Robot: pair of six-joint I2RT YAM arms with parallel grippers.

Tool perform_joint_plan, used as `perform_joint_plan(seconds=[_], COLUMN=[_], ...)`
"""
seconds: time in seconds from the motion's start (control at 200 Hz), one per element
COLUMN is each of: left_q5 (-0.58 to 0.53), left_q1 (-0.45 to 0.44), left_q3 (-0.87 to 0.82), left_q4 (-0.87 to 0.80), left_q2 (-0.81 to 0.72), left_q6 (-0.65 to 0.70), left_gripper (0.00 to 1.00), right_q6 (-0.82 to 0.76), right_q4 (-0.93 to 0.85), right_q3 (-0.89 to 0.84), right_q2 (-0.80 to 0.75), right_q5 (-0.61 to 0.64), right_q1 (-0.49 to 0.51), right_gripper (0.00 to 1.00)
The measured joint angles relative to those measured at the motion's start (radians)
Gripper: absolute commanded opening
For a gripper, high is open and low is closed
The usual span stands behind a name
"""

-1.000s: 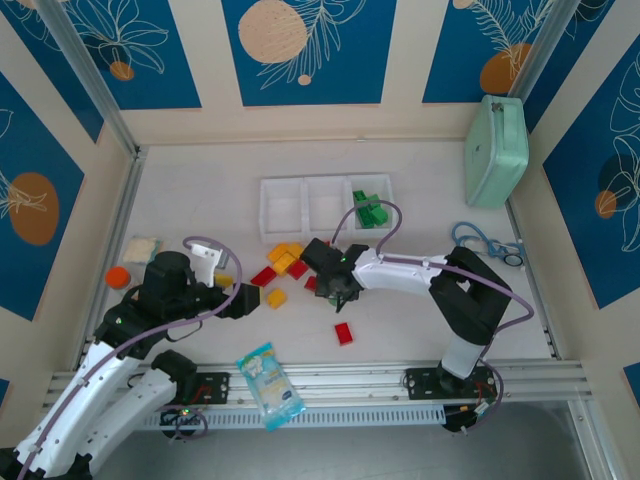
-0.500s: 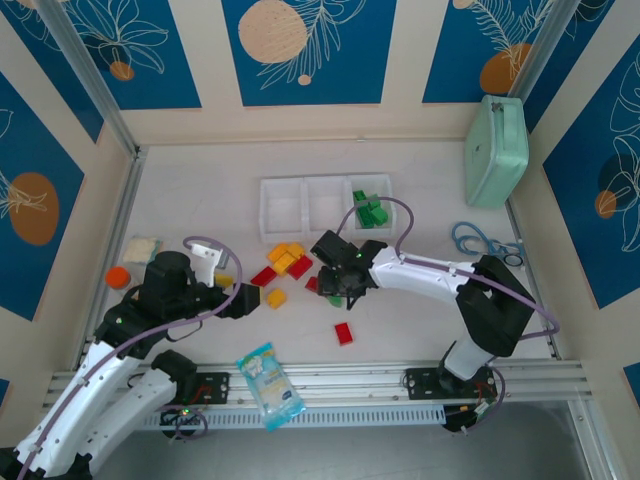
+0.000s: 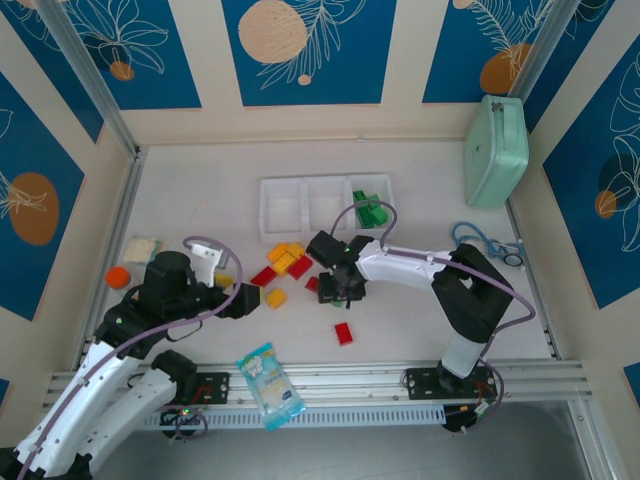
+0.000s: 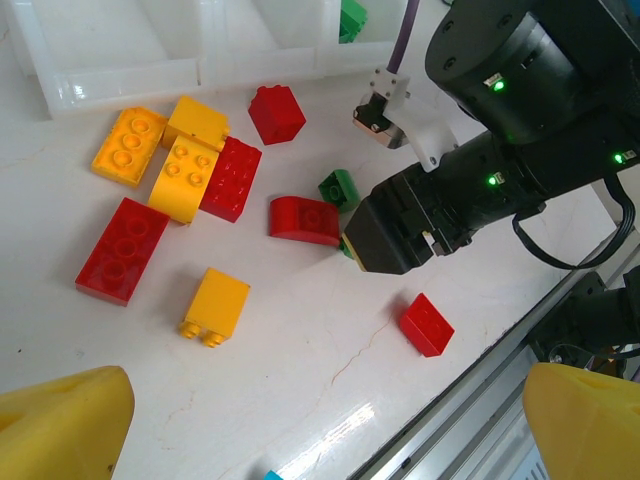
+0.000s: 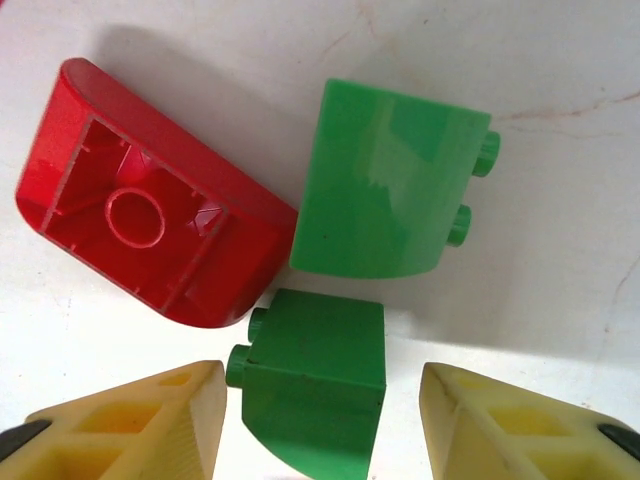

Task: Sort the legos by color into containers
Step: Pick up the lego from the bottom-center of the table.

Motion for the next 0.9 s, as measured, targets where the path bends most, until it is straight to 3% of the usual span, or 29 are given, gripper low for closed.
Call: perform_joint_plan(seconds=[0.33, 0.57, 0.735, 0.9], left_q5=[-0.001, -0.001, -0.001, -0.002], left_q1=[0.0, 0.0, 0.0, 0.0], left_q3=[0.0, 0.0, 0.0, 0.0], left_q4=[0.0, 0.0, 0.0, 0.0], left_q2=[0.001, 0.001, 0.001, -0.004], left_q6=[0.0, 0.0, 0.0, 0.0], left_gripper=[1.0, 0.99, 0.99, 0.99], right_q6=[-0.047, -0.082, -0.134, -0.214], right_q4=[-0.018, -0.049, -0.097, -0.115], right_q3=[0.039, 0.062, 0.089, 0.201], right_q2=[0.072, 0.071, -0.029, -0.164], right_q5=[0.0, 0.0, -0.011, -0.042], right_q1=[-0.002, -0.009, -0.053, -0.185], right_gripper=[0.32, 0.25, 0.23, 0.23])
